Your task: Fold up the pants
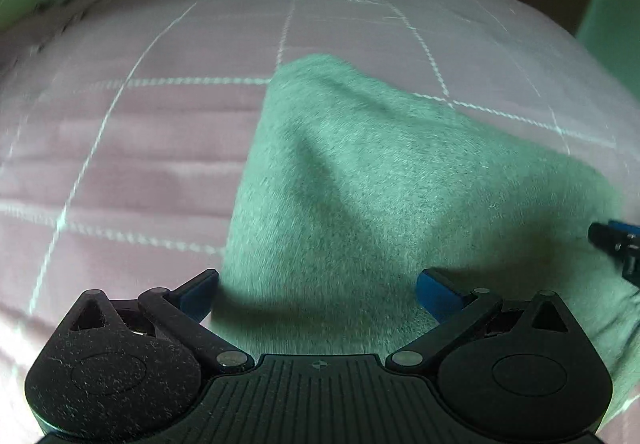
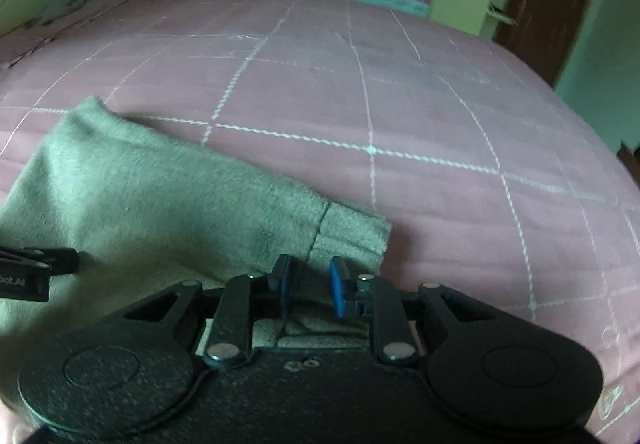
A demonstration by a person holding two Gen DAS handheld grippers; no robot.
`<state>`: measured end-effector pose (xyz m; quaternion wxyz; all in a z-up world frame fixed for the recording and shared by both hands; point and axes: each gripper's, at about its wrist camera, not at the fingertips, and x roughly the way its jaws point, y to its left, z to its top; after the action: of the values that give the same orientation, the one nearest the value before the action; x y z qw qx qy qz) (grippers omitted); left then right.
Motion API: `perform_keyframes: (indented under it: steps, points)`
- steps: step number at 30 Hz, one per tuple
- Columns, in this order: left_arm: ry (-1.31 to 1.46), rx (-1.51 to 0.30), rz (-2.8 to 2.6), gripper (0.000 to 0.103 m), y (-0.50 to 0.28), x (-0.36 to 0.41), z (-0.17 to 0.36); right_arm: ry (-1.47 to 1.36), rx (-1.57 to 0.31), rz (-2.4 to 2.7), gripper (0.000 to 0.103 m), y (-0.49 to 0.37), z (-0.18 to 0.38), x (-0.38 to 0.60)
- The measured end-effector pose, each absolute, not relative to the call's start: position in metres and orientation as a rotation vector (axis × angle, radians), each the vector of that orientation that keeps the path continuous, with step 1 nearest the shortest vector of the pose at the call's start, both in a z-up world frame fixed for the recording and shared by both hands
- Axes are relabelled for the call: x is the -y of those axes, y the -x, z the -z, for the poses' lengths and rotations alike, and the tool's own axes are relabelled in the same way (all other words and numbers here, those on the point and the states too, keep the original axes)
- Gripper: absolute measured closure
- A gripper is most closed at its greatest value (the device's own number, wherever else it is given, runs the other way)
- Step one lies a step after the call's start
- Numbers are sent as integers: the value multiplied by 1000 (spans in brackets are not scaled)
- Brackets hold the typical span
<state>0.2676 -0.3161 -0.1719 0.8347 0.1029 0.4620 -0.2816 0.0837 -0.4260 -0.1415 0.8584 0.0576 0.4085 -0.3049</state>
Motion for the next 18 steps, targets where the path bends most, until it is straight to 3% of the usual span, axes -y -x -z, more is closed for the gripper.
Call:
perform_keyframes:
  steps: [10,18]
  points:
    - [-232,-996,564,0,-209,281,156,-185,-755,545,76,-21,104,381]
    - [-226,-1019,547,0,-166,255,138,-226,-837,572,74,17,130,354]
